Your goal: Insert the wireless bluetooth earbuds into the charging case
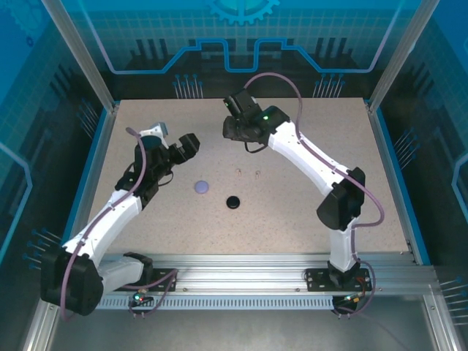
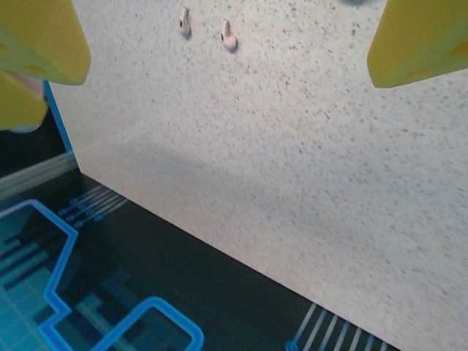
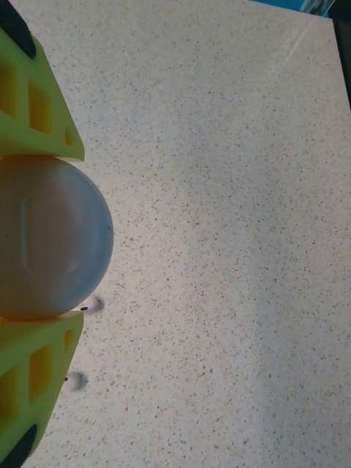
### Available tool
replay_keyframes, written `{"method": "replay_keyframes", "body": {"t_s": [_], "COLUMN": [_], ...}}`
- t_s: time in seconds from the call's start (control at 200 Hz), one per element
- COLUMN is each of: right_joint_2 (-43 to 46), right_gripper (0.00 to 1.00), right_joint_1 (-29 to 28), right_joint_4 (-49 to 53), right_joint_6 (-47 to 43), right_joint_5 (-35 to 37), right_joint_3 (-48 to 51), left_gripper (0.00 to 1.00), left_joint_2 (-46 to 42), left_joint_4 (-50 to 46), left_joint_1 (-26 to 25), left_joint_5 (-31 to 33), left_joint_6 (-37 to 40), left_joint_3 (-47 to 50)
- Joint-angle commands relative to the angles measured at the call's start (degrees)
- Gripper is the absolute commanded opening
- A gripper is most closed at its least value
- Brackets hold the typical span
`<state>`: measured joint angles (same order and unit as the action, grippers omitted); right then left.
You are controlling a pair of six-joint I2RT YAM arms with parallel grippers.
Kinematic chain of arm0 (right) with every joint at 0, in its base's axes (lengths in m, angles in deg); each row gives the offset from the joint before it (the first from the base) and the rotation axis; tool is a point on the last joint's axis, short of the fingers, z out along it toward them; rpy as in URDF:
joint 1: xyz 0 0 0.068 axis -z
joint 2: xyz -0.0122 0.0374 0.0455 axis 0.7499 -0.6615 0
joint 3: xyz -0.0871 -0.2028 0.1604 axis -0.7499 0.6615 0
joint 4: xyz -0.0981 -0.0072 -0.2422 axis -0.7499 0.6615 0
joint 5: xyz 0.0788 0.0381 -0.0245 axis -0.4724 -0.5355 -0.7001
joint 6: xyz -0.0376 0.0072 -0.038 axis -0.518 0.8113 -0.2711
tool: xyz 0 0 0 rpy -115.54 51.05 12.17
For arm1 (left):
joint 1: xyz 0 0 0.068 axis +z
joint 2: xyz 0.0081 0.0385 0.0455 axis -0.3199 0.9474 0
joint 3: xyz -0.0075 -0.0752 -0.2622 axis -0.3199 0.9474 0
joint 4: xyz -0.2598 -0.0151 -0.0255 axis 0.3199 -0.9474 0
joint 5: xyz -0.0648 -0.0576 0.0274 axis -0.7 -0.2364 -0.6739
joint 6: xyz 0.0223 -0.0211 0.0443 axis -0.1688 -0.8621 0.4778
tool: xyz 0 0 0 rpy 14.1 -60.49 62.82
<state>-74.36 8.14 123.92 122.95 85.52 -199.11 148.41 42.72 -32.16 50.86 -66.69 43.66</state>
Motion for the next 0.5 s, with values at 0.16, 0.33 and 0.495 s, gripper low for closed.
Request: {"method": "replay_keyframes", "body": {"t_s": [0.16,0.33,0.495], "right_joint_2": [8.56,10.51,12.68], "right_gripper": [0.32,0.33,0.32], "right_joint_1": [0.44,0.02,0.08], "right_joint_4": [-5.92,-6.88,-10.76], "right_joint_6": [3.40,4.21,9.90], "right_joint_5": [0.15,0.84,-0.10], "right_joint_3": [7.02,8.93,13.52], "left_gripper": [0.99,0.99,0.99], "left_joint_2": [1.42,2.02,4.05], "left_joint_4": [17.16,24.12,34.71], "left_joint_1": [-1.42,-2.27,-3.48], "left_joint_5": [-10.67,-12.42,-14.76], "left_joint_6": [-1.09,-2.30,-4.09], "left_joint_3": [4.99,8.47,11.61]}}
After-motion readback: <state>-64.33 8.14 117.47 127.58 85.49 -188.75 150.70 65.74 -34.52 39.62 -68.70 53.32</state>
